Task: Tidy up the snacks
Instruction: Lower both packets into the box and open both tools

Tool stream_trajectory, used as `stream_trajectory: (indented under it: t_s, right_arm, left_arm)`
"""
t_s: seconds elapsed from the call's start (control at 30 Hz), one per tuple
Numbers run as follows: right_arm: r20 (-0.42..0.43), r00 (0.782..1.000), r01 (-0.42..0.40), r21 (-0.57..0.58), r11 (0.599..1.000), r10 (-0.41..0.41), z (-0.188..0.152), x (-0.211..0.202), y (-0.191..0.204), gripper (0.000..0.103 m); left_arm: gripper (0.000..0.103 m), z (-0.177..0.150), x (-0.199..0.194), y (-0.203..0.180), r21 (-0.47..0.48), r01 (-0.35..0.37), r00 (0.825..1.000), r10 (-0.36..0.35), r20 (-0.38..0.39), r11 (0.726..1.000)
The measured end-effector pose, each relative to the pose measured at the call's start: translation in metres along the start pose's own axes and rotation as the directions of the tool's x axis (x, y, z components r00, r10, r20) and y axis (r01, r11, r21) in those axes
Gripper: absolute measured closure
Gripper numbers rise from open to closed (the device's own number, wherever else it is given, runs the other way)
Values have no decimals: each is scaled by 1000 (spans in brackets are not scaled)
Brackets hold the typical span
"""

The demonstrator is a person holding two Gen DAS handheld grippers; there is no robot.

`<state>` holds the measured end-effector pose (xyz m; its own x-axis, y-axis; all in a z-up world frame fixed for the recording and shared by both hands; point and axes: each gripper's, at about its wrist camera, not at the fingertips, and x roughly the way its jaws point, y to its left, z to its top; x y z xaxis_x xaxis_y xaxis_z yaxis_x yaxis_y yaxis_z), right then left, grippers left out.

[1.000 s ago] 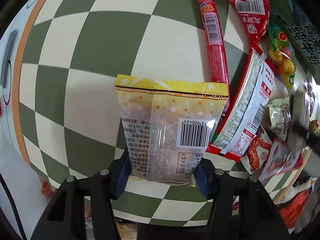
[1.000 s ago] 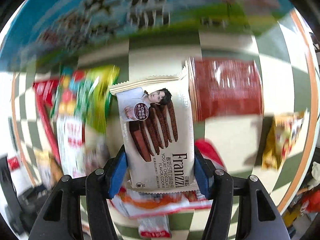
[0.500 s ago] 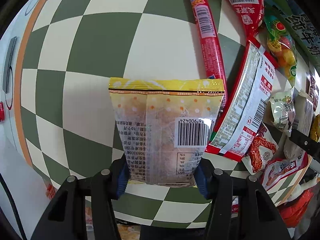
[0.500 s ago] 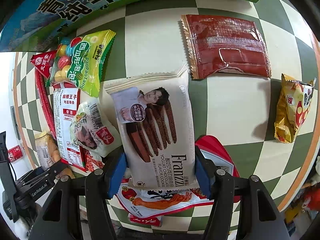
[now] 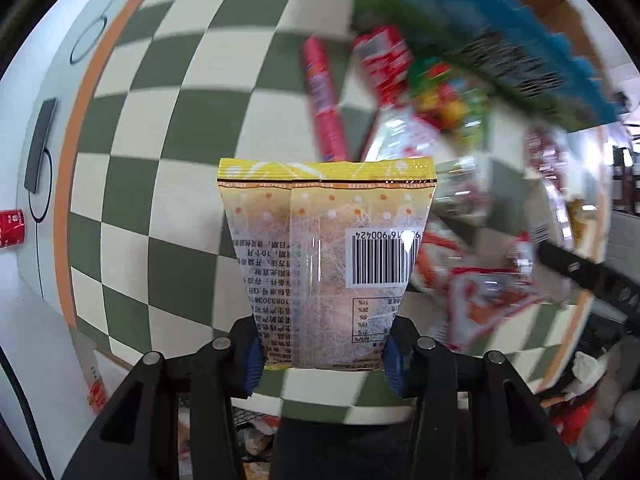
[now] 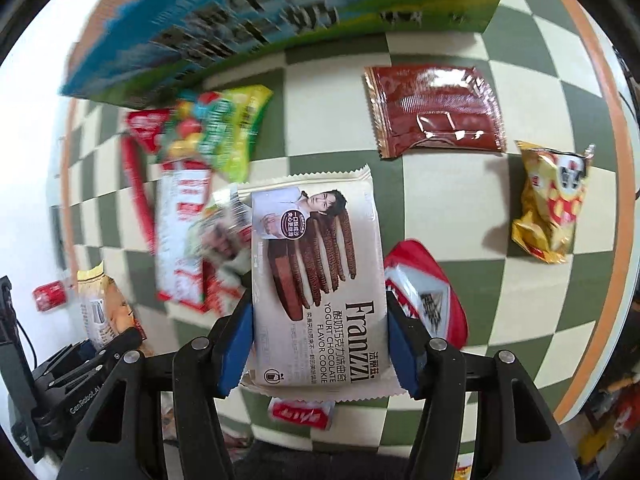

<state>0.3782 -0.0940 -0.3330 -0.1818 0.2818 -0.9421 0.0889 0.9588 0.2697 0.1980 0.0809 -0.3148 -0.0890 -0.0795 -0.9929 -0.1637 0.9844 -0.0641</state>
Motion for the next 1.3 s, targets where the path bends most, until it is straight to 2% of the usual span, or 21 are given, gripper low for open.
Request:
stream_trajectory:
  t_s: [0.13,0.3,0.43,0.6,0.77,0.97,1.13,1.3]
  right_arm:
    - [37,997,-70,-23,997,71,-16,-38,4,41]
    - [113,982,-148,-34,988,151,-16,-96,2,41]
    - [201,958,-199,-47,979,204,7,-153,-2,41]
    - [330,932,-137,-59,989,149,64,-202,-6,41]
    - [367,928,-56,-43,998,68,137,-209,-12,41]
    - [344,939,24,-36,999,-10,212,-190,-13,41]
    - [312,947,85,-31,996,-71,259,-157,-17,41]
    - [297,949,122,-29,992,-108,286,-133,-18,41]
  left_arm:
    - [59,3,-46,-31,46,79,996,-82,48,996]
    - [59,46,-87,-59,98,161,983,-168,68,982]
    - [59,96,-114,-90,135,147,980,-163,112,980]
    - [58,172,-136,-113,158,127,981,-147,128,979]
    - [58,248,-127,-123,147,91,991,-104,83,985]
    - [58,317,-94,-126,130,48,999,-49,3,990]
    - [58,351,-64,-125,123,6,999,-1,-41,992]
    - [58,369,-44,-121,113,-6,998,14,-66,994]
